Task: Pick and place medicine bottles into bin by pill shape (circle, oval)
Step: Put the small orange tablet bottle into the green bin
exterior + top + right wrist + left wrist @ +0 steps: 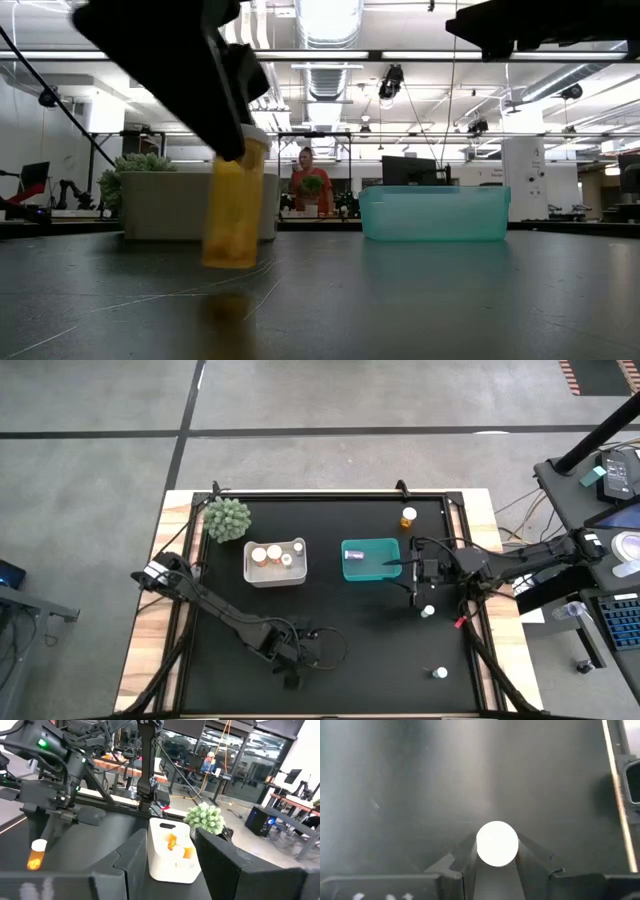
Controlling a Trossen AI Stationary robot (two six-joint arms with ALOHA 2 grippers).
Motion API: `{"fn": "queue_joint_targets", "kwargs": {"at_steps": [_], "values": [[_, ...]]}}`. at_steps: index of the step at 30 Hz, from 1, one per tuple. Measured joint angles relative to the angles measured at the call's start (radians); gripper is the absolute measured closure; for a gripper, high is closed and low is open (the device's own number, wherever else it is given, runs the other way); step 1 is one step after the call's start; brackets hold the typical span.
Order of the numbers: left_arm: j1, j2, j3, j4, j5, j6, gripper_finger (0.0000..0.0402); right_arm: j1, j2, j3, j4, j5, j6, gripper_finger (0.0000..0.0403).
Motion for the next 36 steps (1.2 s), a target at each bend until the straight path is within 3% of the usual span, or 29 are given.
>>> {"fn": "queue_joint_targets", "kwargs": {"at_steps": [10, 16, 25, 31, 36], "values": [[0.162, -0.054, 0.067, -0.034, -0.038, 0.248, 0.0306, 0.0, -0.042, 0.001, 0.0, 0.001, -0.005, 0.0243], [0.324, -0.054, 0.102, 0.105, -0.042, 0.389, 0.0305, 0.0, -0.092, 0.001, -0.051, 0.001, -0.01, 0.0243], [0.512, -0.05, 0.104, 0.277, -0.042, 0.447, 0.0305, 0.0, -0.152, 0.001, -0.079, 0.004, -0.049, 0.0243], [0.558, -0.05, 0.118, 0.311, -0.012, 0.499, 0.0305, 0.0, -0.158, 0.001, -0.074, 0.081, -0.094, 0.0243], [0.576, -0.037, 0.134, 0.325, -0.01, 0.503, 0.0306, 0.0, -0.157, 0.016, -0.054, 0.086, -0.124, 0.0243]]}}
